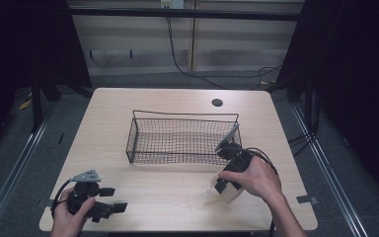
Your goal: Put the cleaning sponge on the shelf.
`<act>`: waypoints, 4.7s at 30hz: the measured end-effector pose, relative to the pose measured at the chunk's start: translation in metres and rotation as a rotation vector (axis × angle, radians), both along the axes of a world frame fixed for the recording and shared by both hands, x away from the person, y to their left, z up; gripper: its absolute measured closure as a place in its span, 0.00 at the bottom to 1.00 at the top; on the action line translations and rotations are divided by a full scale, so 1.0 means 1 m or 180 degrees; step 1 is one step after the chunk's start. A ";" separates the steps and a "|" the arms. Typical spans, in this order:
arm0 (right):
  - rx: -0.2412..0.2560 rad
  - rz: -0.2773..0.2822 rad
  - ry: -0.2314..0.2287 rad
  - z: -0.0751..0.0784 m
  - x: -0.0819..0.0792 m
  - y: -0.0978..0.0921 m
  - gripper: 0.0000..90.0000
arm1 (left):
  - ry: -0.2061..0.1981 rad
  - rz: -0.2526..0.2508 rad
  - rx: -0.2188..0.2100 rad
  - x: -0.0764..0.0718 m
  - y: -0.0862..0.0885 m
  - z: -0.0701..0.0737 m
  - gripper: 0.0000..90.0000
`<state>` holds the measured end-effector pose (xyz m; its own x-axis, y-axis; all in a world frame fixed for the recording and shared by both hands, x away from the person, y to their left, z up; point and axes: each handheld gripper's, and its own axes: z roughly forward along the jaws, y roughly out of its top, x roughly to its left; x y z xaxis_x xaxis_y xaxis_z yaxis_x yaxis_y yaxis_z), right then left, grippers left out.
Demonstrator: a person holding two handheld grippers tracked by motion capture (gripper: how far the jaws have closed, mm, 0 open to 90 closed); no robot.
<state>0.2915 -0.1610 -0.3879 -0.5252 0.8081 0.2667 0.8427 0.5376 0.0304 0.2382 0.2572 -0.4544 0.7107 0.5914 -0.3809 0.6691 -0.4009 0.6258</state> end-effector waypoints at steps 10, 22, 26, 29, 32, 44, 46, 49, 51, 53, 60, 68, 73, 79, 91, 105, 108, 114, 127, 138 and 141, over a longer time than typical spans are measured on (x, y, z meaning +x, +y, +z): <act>0.0176 -0.0048 0.0035 0.011 0.009 0.001 0.34 | -0.0003 0.0001 0.0002 0.000 0.000 0.000 0.19; 0.0240 0.0198 0.0020 0.012 0.018 0.012 0.34 | 0.0006 0.0013 0.0010 0.000 0.000 -0.001 0.19; 0.0238 0.0223 -0.0027 0.015 0.025 0.012 0.34 | 0.0007 0.0014 0.0013 0.000 -0.001 -0.001 0.19; 0.0241 0.0209 -0.0075 0.020 0.029 0.014 0.34 | 0.0010 0.0028 -0.0004 0.000 0.000 -0.002 0.19; 0.0218 0.0228 -0.0109 0.023 0.030 0.015 0.34 | 0.0011 0.0029 -0.0007 0.000 0.000 -0.002 0.19; 0.0294 0.0338 -0.0243 0.050 0.042 0.021 0.34 | 0.0021 0.0014 0.0002 0.000 0.000 -0.002 0.19; 0.0299 0.0350 -0.0233 0.051 0.043 0.022 0.34 | 0.0020 0.0015 -0.0004 0.000 0.000 -0.002 0.19; 0.0271 0.0349 -0.0242 0.054 0.049 0.023 0.34 | 0.0017 0.0020 -0.0002 0.000 0.000 -0.002 0.19; 0.0279 0.0299 -0.0294 0.057 0.052 0.023 0.34 | 0.0018 0.0016 0.0000 0.000 0.000 -0.001 0.19; 0.0295 0.0347 -0.0251 0.059 0.054 0.024 0.34 | 0.0014 0.0023 -0.0010 0.000 0.000 -0.002 0.19; 0.0235 0.0228 -0.0346 0.065 0.064 0.022 0.34 | 0.0016 0.0007 -0.0008 0.000 0.000 -0.001 0.19; 0.0169 0.0223 -0.0369 0.066 0.081 0.024 0.34 | 0.0011 -0.0012 -0.0018 0.000 0.001 0.000 0.19; 0.0160 0.0212 -0.0299 0.061 0.094 0.028 0.34 | 0.0014 -0.0020 -0.0018 0.000 0.001 0.000 0.19; 0.0126 0.0008 -0.0300 0.060 0.107 0.024 0.34 | -0.0008 0.0004 -0.0030 0.000 0.001 0.001 0.19; -0.0026 -0.0387 -0.0377 0.044 0.127 0.019 0.34 | 0.0005 0.0009 -0.0056 -0.001 0.002 0.001 0.19; -0.0031 -0.0854 -0.0348 0.027 0.134 0.005 0.34 | -0.0008 -0.0003 -0.0034 -0.001 0.002 0.001 0.19; -0.0043 -0.0909 -0.0326 0.025 0.134 0.003 0.34 | -0.0017 0.0005 -0.0037 -0.001 0.003 0.002 0.19; -0.0077 -0.1055 -0.0324 0.017 0.137 -0.004 0.34 | -0.0011 -0.0009 -0.0032 -0.001 0.003 0.002 0.19; -0.0091 -0.1208 -0.0327 -0.001 0.137 -0.017 0.34 | 0.0001 -0.0003 -0.0037 -0.001 0.002 0.001 0.19; -0.0179 -0.1325 -0.0260 -0.015 0.137 -0.020 0.34 | 0.0007 -0.0010 -0.0032 -0.001 0.002 0.001 0.19; -0.0186 -0.1376 -0.0204 -0.021 0.135 -0.023 0.34 | 0.0015 -0.0028 -0.0032 -0.001 0.002 0.001 0.19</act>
<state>0.4263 -0.1845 -0.4093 -0.1495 0.9699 0.1920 0.9879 0.1384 0.0699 0.2373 0.2589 -0.4535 0.7140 0.5813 -0.3902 0.6685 -0.4006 0.6266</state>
